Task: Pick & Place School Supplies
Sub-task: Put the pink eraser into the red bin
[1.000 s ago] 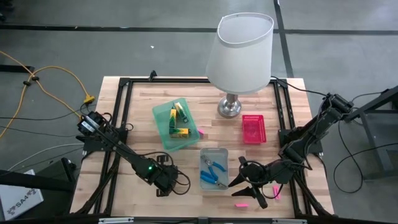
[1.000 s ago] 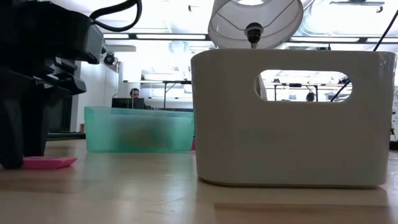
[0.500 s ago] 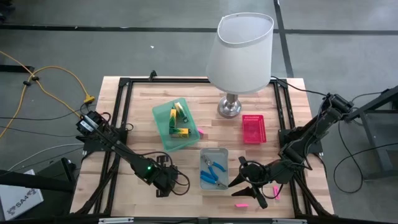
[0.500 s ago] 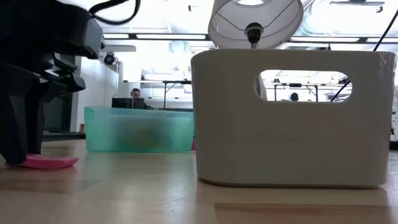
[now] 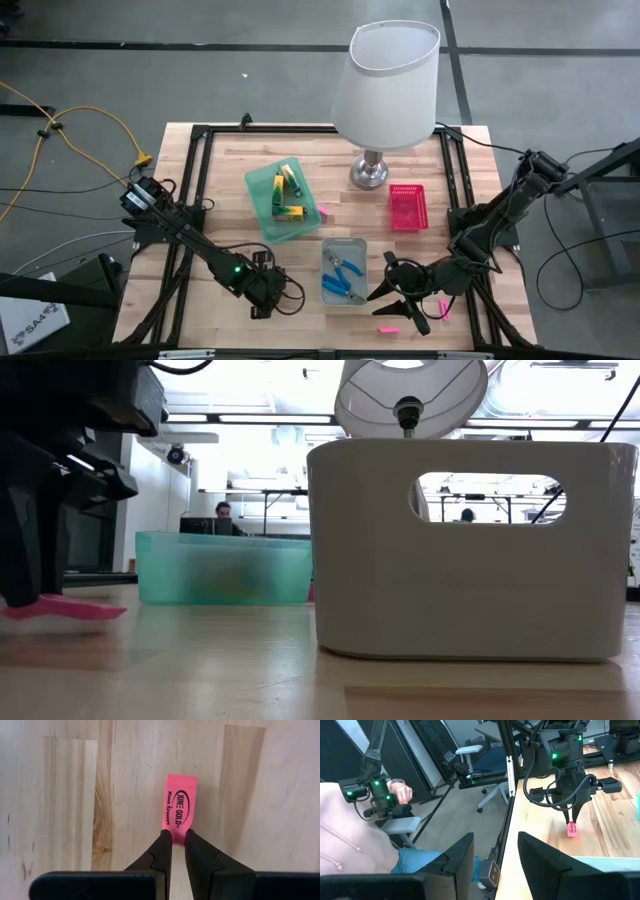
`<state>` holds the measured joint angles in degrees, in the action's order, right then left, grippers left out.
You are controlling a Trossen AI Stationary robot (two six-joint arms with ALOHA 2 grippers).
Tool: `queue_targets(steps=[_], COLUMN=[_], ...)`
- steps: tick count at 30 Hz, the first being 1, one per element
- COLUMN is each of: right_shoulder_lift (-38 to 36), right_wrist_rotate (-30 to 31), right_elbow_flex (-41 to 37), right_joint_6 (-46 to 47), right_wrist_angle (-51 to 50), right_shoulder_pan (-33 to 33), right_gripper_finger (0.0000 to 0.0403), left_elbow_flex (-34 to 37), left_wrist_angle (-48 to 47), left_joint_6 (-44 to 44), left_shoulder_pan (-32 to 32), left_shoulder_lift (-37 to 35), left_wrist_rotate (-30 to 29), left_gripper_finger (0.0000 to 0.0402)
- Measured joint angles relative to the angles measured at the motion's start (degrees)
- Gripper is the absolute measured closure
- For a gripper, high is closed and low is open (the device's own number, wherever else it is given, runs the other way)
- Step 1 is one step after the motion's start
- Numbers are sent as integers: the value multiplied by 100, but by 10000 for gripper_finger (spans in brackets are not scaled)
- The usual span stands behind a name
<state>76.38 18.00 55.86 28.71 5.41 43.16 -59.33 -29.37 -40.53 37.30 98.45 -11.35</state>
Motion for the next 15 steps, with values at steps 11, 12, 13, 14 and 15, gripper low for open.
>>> queue_targets(steps=[11,12,13,14,15], right_shoulder_lift=[0,0,0,0,0], right_wrist_rotate=[0,0,0,0,0], right_elbow_flex=[0,0,0,0,0], right_joint_6=[-2,-2,-2,-2,-2], right_wrist_angle=[-2,-2,-2,-2,-2], right_shoulder_pan=[0,0,0,0,1], right_gripper_finger=[259,259,259,259,259], left_elbow_flex=[-9,-9,-9,-9,-11], left_wrist_angle=[218,275,315,319,322], left_joint_6=[202,269,311,323,323], left_shoulder_pan=[0,0,0,0,0], left_shoulder_lift=[-4,-8,-27,-58,-99], left_wrist_rotate=[-35,-35,-35,-35,-35], left_gripper_finger=[368,368,368,368,368])
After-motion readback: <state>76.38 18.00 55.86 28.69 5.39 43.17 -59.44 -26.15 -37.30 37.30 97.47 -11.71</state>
